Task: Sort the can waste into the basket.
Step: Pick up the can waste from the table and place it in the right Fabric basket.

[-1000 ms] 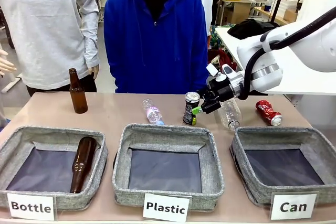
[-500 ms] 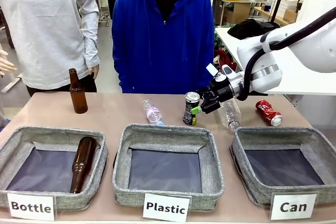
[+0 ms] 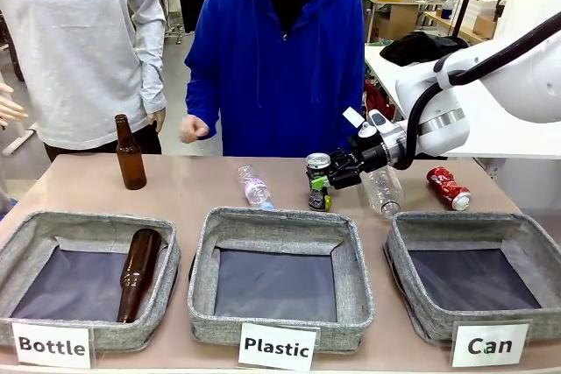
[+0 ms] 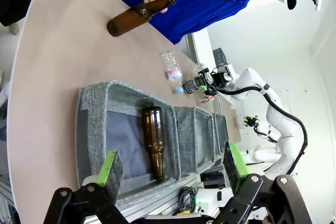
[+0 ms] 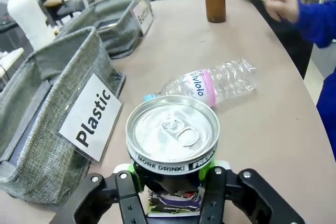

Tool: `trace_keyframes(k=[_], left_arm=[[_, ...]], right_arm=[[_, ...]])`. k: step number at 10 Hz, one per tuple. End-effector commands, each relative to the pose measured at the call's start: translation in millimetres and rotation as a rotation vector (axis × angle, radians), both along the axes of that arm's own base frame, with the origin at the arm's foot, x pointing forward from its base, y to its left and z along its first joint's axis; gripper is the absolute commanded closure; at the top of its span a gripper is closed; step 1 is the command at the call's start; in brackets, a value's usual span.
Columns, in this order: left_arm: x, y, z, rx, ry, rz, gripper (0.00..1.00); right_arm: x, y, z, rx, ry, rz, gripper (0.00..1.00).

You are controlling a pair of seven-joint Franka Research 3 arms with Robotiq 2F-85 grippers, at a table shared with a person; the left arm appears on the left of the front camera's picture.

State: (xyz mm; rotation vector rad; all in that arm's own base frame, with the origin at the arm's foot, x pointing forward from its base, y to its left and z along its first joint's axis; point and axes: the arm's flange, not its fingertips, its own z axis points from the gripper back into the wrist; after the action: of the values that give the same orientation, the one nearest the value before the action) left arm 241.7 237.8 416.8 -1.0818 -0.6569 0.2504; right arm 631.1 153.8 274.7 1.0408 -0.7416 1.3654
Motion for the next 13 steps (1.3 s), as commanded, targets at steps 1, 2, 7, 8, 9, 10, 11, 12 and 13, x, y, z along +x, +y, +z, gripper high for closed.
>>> trace_keyframes(k=[1, 2, 7, 8, 9, 10, 11, 12, 13], left_arm=[[-3.3, -2.0, 0.5, -0.003, 0.018, 0.004, 0.0], [-3.3, -2.0, 0.5, -0.003, 0.018, 0.004, 0.0], [-3.3, -2.0, 0.5, -0.003, 0.018, 0.004, 0.0], [-3.3, -2.0, 0.5, -0.003, 0.018, 0.004, 0.0], [-3.3, -2.0, 0.5, -0.003, 0.018, 0.004, 0.0], [-3.3, -2.0, 0.5, -0.003, 0.018, 0.004, 0.0], [-3.3, -2.0, 0.5, -0.003, 0.018, 0.004, 0.0], [-3.3, -2.0, 0.5, -0.003, 0.018, 0.004, 0.0], [-3.3, -2.0, 0.5, -0.003, 0.018, 0.004, 0.0]], right_arm=[[9.7, -1.6, 3.1, 0.028, 0.012, -0.008, 0.95], [9.6, -1.5, 4.3, 0.029, 0.013, -0.006, 1.0], [-15.2, -11.7, 81.7, -0.033, -0.039, -0.091, 1.0], [-29.8, -20.6, 113.3, -0.063, -0.015, -0.134, 1.0], [-50.2, -33.2, 144.1, -0.124, -0.011, -0.158, 1.0], [-75.7, -48.8, 169.6, -0.223, -0.06, -0.169, 1.0], [-108.4, -68.5, 194.5, -0.33, -0.082, -0.132, 1.0], [-134.4, -86.3, 207.8, -0.447, -0.092, -0.098, 1.0], [-155.4, -102.4, 212.6, -0.553, -0.067, -0.082, 1.0]])
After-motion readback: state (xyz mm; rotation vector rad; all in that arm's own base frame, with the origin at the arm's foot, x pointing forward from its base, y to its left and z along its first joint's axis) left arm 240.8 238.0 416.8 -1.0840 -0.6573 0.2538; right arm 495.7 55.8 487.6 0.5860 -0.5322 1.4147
